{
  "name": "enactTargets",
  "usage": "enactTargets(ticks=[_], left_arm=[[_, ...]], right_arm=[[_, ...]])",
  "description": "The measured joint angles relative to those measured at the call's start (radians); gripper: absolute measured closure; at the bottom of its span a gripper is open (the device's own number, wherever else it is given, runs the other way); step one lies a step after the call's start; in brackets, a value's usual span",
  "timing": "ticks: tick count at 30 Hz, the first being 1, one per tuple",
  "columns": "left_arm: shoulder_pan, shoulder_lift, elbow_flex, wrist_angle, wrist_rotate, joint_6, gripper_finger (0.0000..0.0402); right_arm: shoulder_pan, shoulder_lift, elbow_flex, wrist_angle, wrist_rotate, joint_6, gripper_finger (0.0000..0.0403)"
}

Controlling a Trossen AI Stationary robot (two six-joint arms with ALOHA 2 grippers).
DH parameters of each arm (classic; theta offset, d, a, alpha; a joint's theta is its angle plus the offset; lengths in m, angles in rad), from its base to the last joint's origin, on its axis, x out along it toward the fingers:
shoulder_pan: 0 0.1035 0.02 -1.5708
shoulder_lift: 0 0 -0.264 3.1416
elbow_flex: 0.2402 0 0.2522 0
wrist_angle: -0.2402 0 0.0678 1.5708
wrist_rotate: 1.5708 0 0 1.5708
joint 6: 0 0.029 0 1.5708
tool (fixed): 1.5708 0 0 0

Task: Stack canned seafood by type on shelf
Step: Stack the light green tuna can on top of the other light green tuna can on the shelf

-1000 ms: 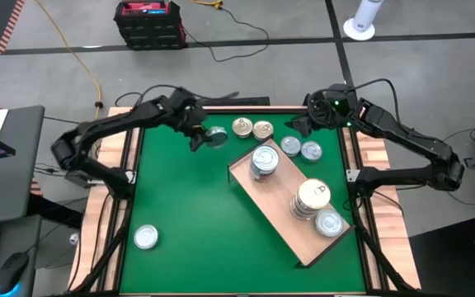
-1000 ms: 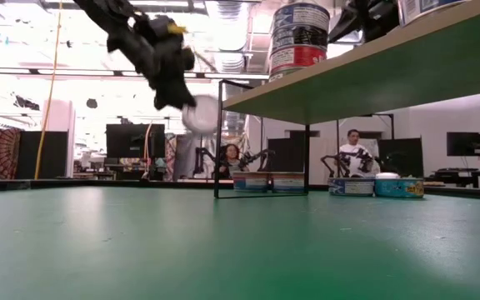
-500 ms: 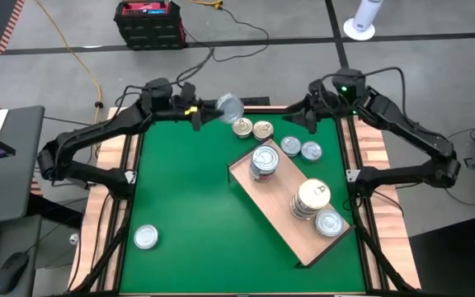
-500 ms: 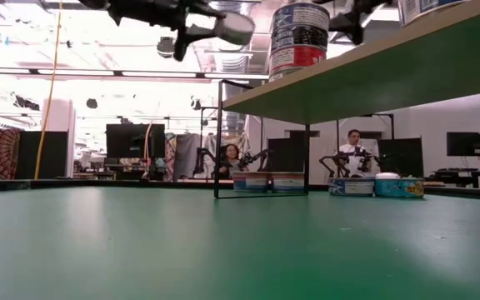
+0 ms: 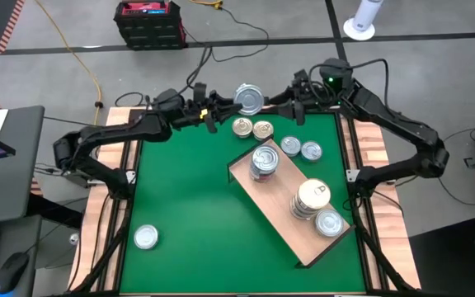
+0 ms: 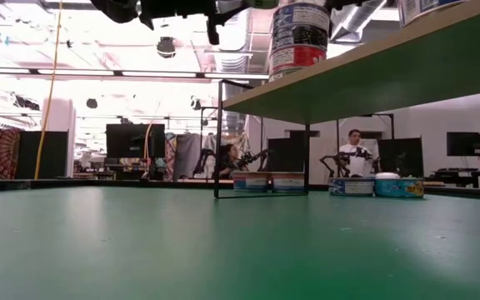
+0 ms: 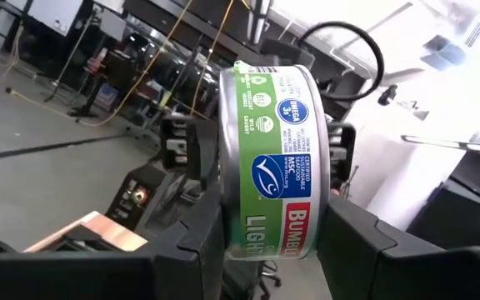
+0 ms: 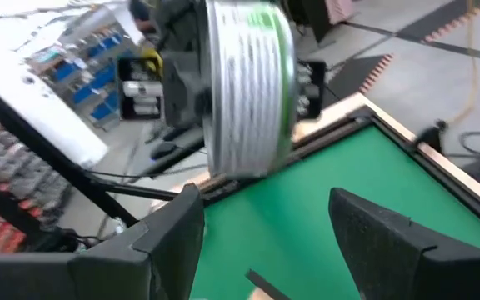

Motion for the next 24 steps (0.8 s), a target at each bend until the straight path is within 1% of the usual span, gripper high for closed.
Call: enactTargets(ticks=[5,12,18,24], left_arm=[[-0.021,0.000,0.008,0.015,-0.044,0.031,0.0260],[-0.042,0.000,0.008,0.013,-0.037,0.022,0.0260],[-0.062,0.000,0.008,0.016,-0.041,0.026,0.0260],[-0.102,0.000,0.008,0.014,-0.046,0.043,0.0260]], right_arm=[[0.014,-0.001,0.000,0.036,0.003,0.002,0.0121],[0.027,0.005,0.000,0.157,0.004,0.010,0.0121],[0.037,0.006,0.000,0.199,0.003,0.015,0.0121],[0.074,0.007,0.000,0.222,0.001,0.020,0.0121]])
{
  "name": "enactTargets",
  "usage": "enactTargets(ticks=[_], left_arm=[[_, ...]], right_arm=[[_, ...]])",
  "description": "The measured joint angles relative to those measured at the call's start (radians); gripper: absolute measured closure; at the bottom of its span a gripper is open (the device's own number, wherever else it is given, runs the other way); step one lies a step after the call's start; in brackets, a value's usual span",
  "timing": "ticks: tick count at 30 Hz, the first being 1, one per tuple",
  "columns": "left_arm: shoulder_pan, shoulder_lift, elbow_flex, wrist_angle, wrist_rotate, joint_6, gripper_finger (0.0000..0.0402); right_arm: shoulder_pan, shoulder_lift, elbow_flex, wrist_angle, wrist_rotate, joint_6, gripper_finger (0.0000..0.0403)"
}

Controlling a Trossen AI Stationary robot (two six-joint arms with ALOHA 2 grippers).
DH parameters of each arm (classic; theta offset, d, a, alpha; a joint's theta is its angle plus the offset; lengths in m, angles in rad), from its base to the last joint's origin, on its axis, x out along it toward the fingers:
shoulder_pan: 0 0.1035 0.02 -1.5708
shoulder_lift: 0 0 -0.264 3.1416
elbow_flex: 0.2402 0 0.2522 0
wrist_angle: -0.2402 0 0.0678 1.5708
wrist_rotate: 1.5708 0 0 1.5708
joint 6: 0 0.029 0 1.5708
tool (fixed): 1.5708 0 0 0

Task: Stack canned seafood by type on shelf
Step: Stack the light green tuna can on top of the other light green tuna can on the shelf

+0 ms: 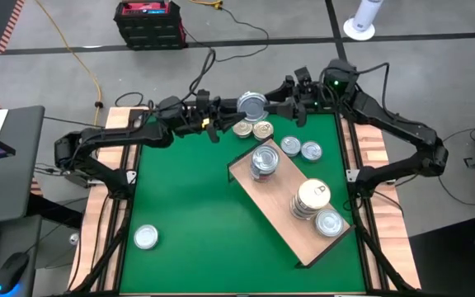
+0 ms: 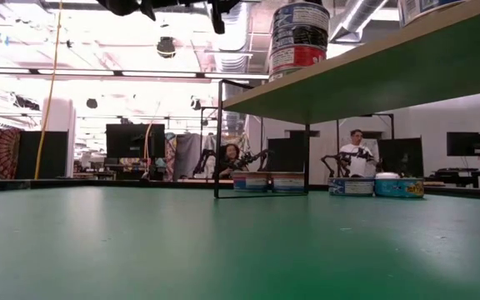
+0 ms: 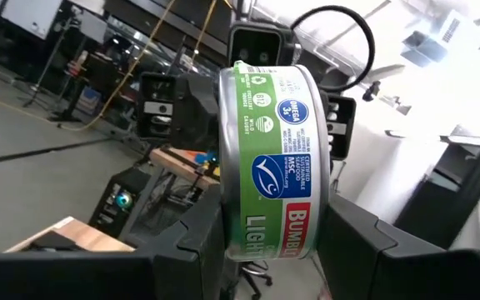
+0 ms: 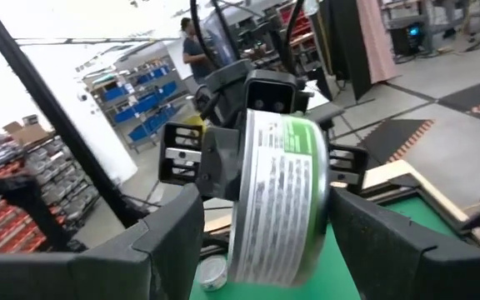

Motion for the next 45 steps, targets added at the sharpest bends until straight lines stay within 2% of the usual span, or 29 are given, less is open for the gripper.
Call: enactTargets(ticks=[4,9,17,21,24,28,33,41,45], left_arm=[[-0.033,0.000,0.000,0.000,-0.063,0.047,0.0260],[-0.043,0.000,0.000,0.000,-0.066,0.067,0.0260],[-0.043,0.000,0.000,0.000,-0.042,0.068,0.0260],[-0.043,0.000,0.000,-0.004,-0.043,0.083,0.0251],[-0.039,-0.006,0.000,-0.031,-0.055,0.120,0.0225],[-0.010,-0.027,0.002,-0.083,-0.065,0.156,0.0168],[0.029,-0.065,0.002,-0.170,-0.026,0.159,0.0110],[0.045,-0.123,0.001,-0.335,-0.004,0.158,0.0100],[0.044,-0.136,0.001,-0.379,-0.004,0.149,0.0100]], right_arm=[[0.033,0.021,0.000,0.002,0.001,0.008,0.0121],[0.060,0.051,0.000,0.043,0.005,0.017,0.0137],[0.065,0.045,0.000,0.041,0.013,0.030,0.0248],[0.061,0.045,0.000,0.043,0.001,0.033,0.0248],[0.046,0.045,-0.002,0.040,-0.041,0.058,0.0248],[-0.010,0.027,-0.002,0.034,-0.134,0.130,0.0247],[-0.097,-0.017,-0.001,-0.005,-0.378,0.242,0.0245],[-0.151,-0.091,-0.001,-0.225,-0.778,0.337,0.0241],[-0.130,-0.144,-0.001,-0.471,-0.778,0.250,0.0244]])
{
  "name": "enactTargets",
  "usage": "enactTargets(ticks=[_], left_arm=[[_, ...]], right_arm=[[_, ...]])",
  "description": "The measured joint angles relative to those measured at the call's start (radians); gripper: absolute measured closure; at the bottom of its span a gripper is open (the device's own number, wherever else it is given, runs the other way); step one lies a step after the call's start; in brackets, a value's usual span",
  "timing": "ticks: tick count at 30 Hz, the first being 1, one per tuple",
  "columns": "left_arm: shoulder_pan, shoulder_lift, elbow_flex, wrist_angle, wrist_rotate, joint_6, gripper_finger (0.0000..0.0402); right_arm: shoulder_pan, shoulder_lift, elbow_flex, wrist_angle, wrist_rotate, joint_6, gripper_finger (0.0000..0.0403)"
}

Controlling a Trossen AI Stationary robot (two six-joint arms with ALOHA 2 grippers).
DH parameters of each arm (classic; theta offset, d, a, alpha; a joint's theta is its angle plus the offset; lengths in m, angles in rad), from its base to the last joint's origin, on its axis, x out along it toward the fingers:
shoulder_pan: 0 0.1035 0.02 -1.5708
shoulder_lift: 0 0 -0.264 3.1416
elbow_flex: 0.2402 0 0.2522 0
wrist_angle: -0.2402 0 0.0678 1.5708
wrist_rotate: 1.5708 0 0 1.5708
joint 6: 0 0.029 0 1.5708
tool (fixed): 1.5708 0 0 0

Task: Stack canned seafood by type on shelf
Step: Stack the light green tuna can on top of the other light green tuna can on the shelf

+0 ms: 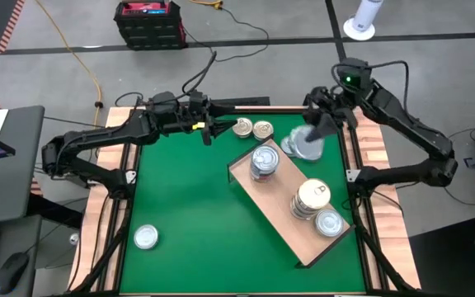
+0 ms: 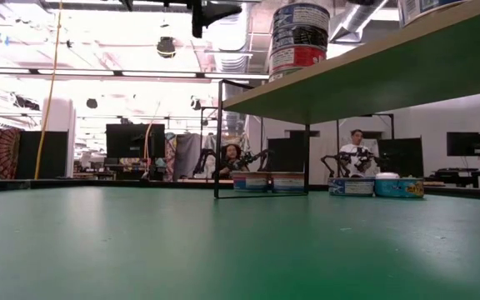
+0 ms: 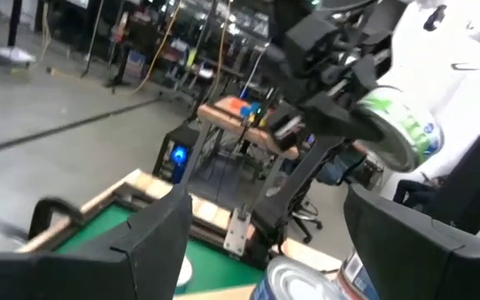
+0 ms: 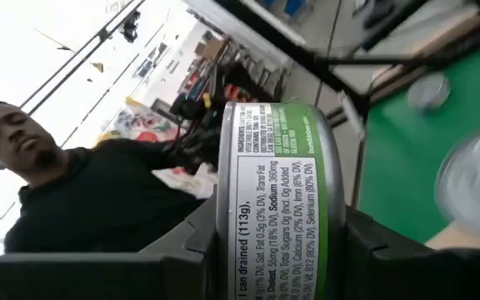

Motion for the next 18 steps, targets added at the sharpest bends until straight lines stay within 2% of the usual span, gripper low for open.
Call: enactTargets(ticks=[3,7,11,18], left_arm=[[0.000,0.000,0.000,-0.017,0.000,-0.019,0.0100],[0.000,0.000,0.000,-0.016,0.016,-0.071,0.0100],[0.000,0.000,0.000,-0.014,0.041,-0.093,0.0100],[-0.001,-0.004,-0.001,-0.010,0.083,-0.138,0.0100]], right_arm=[[0.039,-0.045,0.000,-0.133,0.003,-0.061,0.0246],[0.098,-0.099,0.000,-0.200,0.012,-0.059,0.0240],[0.143,-0.181,0.001,-0.276,0.090,-0.051,0.0242],[0.258,-0.278,-0.001,-0.523,0.326,0.002,0.0240]])
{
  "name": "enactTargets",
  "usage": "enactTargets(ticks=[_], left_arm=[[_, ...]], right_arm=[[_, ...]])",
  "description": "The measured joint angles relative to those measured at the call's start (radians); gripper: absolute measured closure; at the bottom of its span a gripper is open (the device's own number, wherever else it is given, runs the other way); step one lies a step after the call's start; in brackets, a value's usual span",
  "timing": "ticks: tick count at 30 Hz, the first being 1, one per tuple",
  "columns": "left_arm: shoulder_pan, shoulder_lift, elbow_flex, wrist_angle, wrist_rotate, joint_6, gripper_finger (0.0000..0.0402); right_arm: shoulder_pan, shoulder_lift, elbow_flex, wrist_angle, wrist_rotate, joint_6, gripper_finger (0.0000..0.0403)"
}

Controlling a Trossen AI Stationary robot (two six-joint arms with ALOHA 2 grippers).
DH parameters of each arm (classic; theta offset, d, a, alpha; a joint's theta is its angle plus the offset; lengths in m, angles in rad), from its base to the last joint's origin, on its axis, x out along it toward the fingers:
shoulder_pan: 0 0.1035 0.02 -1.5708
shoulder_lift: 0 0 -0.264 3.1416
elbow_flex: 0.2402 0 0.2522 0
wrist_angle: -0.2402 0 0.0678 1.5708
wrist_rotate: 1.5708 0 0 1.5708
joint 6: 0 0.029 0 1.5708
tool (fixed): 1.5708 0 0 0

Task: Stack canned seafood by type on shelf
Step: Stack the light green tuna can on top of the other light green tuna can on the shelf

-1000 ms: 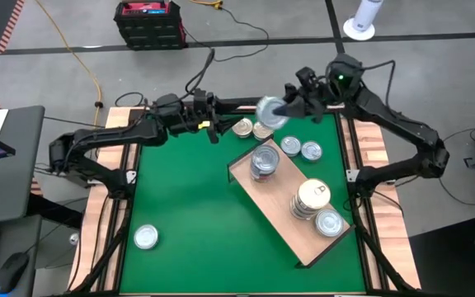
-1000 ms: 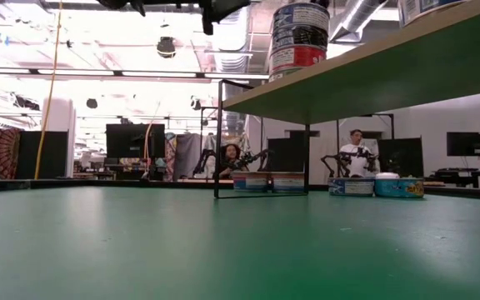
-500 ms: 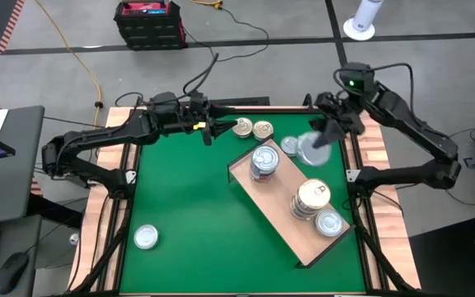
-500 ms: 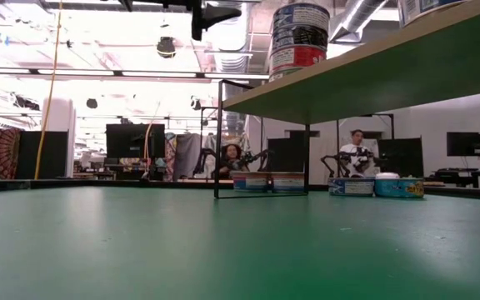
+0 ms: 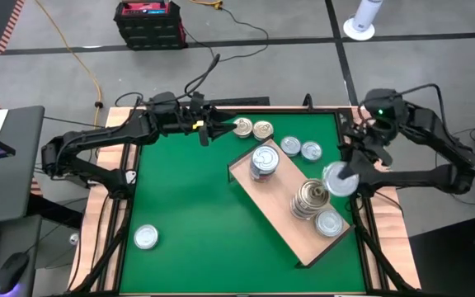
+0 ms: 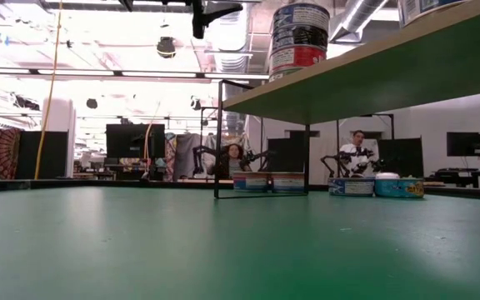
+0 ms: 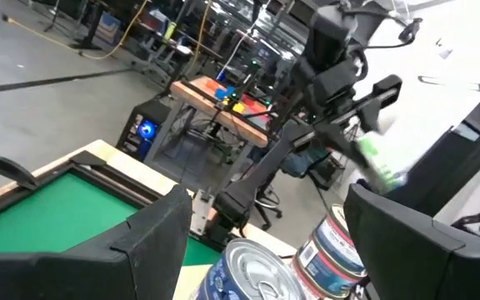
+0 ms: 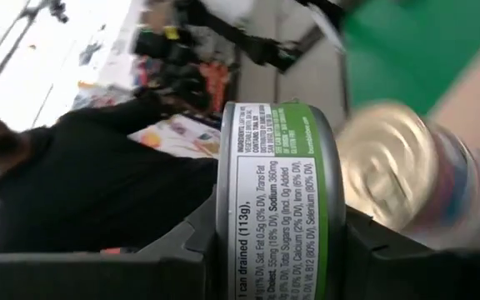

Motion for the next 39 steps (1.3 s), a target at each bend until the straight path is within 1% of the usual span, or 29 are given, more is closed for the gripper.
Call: enactTargets(ticks=[3,7,11,16,18,21,24,27,30,34,39], left_arm=[[0.000,0.000,0.000,0.000,-0.001,-0.002,0.0100],[0.000,-0.002,0.000,0.000,-0.012,-0.006,0.0100],[0.000,-0.002,0.000,-0.007,-0.012,-0.027,0.0100],[0.000,-0.002,0.000,-0.009,-0.011,-0.039,0.0100],[0.000,-0.002,0.000,-0.010,-0.011,-0.039,0.0100],[0.000,-0.002,0.000,-0.010,-0.008,-0.039,0.0100],[0.000,-0.002,0.000,-0.011,0.014,-0.039,0.0100],[0.000,-0.002,0.000,-0.019,0.017,-0.038,0.0100],[0.000,-0.002,0.000,-0.027,0.017,-0.026,0.0100],[0.000,-0.002,0.000,-0.034,0.016,-0.007,0.0100],[0.002,-0.002,0.000,-0.033,0.014,-0.005,0.0100]], right_arm=[[0.057,-0.030,-0.012,-0.045,0.052,0.071,0.0237],[0.135,-0.070,-0.047,-0.031,0.090,0.190,0.0246],[0.213,-0.093,-0.072,-0.027,0.135,0.276,0.0245],[0.305,-0.116,-0.170,-0.026,0.151,0.345,0.0233],[0.341,-0.124,-0.221,0.001,0.156,0.369,0.0238],[0.394,-0.130,-0.286,0.101,0.162,0.408,0.0247],[0.439,-0.144,-0.330,0.183,0.173,0.441,0.0246],[0.479,-0.164,-0.357,0.169,0.209,0.447,0.0233],[0.509,-0.194,-0.399,0.191,0.248,0.484,0.0230],[0.549,-0.243,-0.479,0.260,0.284,0.539,0.0247],[0.566,-0.297,-0.584,0.372,0.312,0.602,0.0243]])
